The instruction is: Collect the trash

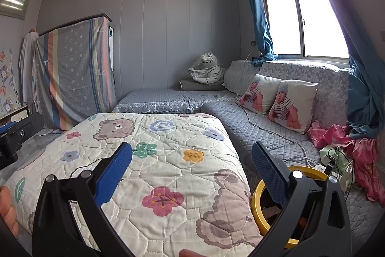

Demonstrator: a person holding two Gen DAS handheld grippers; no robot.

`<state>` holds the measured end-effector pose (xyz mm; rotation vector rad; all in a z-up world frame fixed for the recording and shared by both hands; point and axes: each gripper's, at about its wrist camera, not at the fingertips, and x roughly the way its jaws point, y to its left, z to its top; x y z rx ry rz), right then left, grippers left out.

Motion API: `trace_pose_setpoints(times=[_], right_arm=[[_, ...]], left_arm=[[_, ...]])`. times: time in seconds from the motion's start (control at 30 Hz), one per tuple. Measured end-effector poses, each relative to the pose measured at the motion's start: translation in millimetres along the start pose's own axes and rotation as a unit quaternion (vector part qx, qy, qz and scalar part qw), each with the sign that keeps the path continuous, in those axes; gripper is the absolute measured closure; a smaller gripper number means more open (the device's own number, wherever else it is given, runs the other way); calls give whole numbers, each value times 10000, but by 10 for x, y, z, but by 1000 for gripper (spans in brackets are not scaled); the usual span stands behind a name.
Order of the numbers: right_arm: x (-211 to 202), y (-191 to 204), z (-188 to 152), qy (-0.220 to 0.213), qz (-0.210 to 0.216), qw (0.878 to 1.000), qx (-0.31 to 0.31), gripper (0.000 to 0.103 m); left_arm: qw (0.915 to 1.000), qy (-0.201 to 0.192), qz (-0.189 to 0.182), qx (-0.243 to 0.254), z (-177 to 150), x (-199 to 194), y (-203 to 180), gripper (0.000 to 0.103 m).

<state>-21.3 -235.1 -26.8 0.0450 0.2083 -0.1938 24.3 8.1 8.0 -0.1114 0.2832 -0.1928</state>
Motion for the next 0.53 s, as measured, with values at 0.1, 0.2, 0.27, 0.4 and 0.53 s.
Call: trace_pose_setpoints(times=[0.1, 0.2, 0.27, 0.4, 0.53], right_arm=[[-3, -2, -6, 7, 2, 10000, 5, 8], [8, 0, -5, 20, -1, 10000, 4, 8], [8, -1, -19, 37, 1, 10000, 6, 8], [4, -3, -21, 40, -5, 10000, 5, 8], [10, -10, -33, 33, -29, 10000, 26, 8]], left_arm=[[10000, 19, 0, -51, 0, 13, 12, 8], [10000, -17, 26, 10, -7, -7, 11, 8], [9999, -50, 76, 50, 0, -18, -4, 8], [9999, -36, 67, 113, 19, -21, -27, 8], [9999, 2, 57, 104, 31, -15, -25, 8]])
